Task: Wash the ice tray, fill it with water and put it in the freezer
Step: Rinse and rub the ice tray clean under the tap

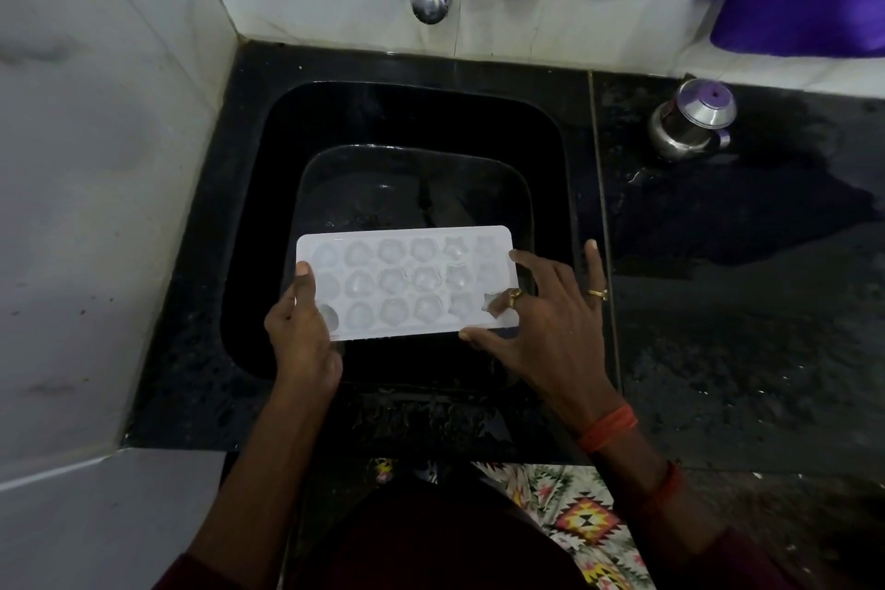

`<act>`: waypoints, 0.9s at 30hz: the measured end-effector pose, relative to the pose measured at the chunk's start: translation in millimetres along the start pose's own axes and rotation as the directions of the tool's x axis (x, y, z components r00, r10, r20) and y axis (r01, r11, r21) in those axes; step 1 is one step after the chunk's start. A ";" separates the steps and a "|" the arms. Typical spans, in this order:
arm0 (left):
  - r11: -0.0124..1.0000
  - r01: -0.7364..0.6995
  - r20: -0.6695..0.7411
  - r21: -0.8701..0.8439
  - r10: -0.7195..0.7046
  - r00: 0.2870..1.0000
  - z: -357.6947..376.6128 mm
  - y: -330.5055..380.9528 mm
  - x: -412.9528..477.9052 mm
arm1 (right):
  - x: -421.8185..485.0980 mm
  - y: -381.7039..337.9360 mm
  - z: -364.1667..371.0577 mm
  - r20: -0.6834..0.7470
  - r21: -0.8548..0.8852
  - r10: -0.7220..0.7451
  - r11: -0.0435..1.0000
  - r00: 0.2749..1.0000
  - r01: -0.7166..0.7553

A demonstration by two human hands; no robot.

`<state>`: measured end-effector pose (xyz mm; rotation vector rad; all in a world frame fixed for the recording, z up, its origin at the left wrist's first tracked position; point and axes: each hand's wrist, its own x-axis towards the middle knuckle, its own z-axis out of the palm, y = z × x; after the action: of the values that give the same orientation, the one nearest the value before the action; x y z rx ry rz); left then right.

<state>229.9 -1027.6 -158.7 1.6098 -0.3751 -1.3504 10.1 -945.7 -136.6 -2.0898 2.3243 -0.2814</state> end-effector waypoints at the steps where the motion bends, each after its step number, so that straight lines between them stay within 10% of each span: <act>1: 1.000 -0.001 -0.001 -0.002 0.001 1.000 0.0 0.0 0.2 | 0.1 -0.1 0.2 -0.020 0.007 -0.003 1.000 1.000 0.003; 27: 0.999 0.032 -0.002 -0.043 -0.032 0.999 0.4 7.9 2.3 | 1.6 -6.4 -1.0 0.049 -0.079 0.038 0.996 0.998 -0.034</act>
<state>232.9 -1033.3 -153.7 1.5878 -0.3178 -1.3716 16.1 -947.8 -134.6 -2.0603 2.3786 -0.1383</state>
